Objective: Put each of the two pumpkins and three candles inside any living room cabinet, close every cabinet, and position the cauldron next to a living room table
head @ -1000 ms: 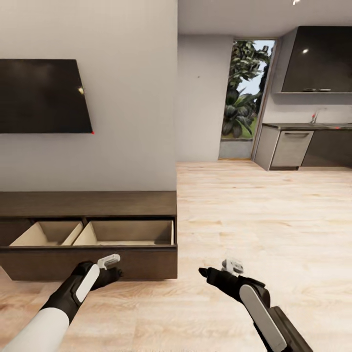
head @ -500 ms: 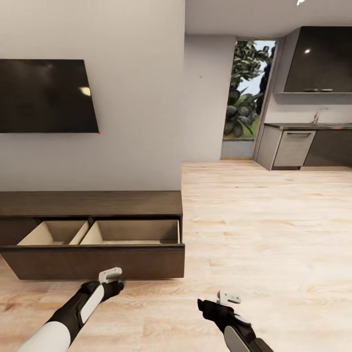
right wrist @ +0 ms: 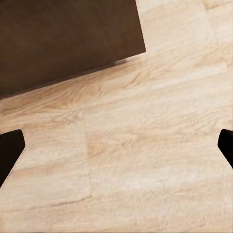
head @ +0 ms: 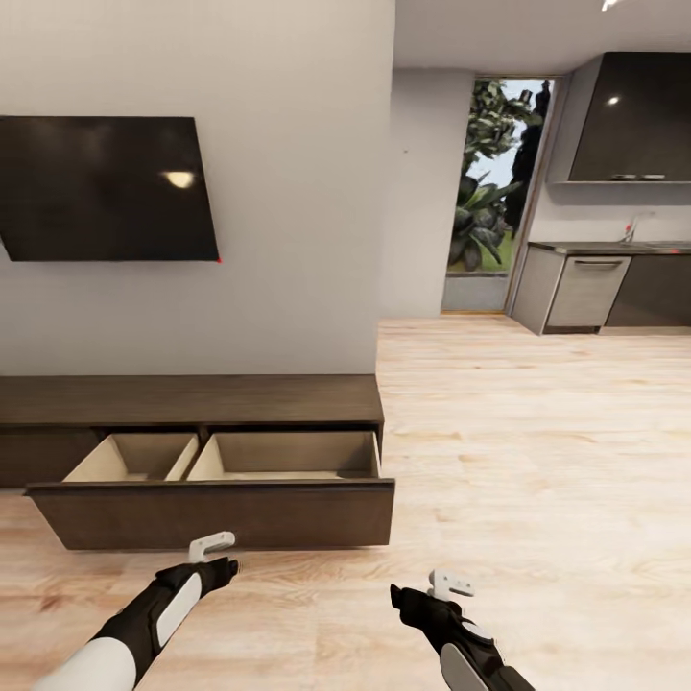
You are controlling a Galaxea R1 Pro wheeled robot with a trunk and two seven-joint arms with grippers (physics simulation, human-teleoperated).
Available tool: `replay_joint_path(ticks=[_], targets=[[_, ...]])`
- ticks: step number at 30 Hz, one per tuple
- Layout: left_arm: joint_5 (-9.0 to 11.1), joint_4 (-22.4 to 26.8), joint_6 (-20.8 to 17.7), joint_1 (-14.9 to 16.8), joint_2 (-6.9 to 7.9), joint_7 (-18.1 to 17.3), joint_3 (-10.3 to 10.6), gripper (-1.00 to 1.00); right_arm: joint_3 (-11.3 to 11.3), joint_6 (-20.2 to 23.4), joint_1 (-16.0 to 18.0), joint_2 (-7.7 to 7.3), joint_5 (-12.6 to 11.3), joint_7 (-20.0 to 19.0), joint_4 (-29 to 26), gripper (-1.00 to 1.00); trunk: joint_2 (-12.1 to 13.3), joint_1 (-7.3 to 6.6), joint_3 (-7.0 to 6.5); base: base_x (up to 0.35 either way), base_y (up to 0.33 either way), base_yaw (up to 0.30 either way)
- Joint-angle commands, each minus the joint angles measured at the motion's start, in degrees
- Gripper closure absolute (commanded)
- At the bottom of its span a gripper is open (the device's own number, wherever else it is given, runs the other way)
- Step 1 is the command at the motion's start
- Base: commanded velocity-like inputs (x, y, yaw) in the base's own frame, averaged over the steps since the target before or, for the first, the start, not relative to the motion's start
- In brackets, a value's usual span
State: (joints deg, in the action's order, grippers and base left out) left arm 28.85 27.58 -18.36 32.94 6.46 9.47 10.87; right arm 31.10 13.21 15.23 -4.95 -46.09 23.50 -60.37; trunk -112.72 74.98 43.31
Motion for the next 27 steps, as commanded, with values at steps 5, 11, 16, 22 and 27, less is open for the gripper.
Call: replay_joint_path(ticks=[5,11,16,22,27], targets=[[0.59,0.03,-0.11,0.01,0.07,0.31,0.47,-1.00,0.19,0.07,0.06,-0.06,-0.32,0.48,-0.12,-1.00,-0.03,-0.01,0.06,0.000,0.334,0.000],[0.59,0.02,-0.06,0.01,0.10,0.26,0.47,-1.00,0.22,0.01,0.06,-0.06,-0.29,0.49,-0.07,-1.00,-0.03,-0.01,0.06,0.006,0.333,0.000],[0.62,-0.38,1.66,0.01,0.08,0.27,0.71,-1.00,2.12,-0.51,0.06,-0.06,-0.18,0.49,-0.11,-1.00,-0.03,-0.01,0.06,0.128,0.277,0.000],[0.61,-2.47,6.32,0.01,0.07,0.28,1.76,-1.00,6.99,-6.00,0.06,-0.06,-0.22,0.59,-0.09,-1.00,-0.03,-0.01,0.06,0.253,0.089,0.000],[0.68,-3.61,9.24,0.01,-0.06,0.29,2.11,-1.00,9.33,-7.52,0.06,0.00,-0.17,0.59,0.23,-1.00,-0.03,-0.01,0.06,0.058,0.010,0.000]])
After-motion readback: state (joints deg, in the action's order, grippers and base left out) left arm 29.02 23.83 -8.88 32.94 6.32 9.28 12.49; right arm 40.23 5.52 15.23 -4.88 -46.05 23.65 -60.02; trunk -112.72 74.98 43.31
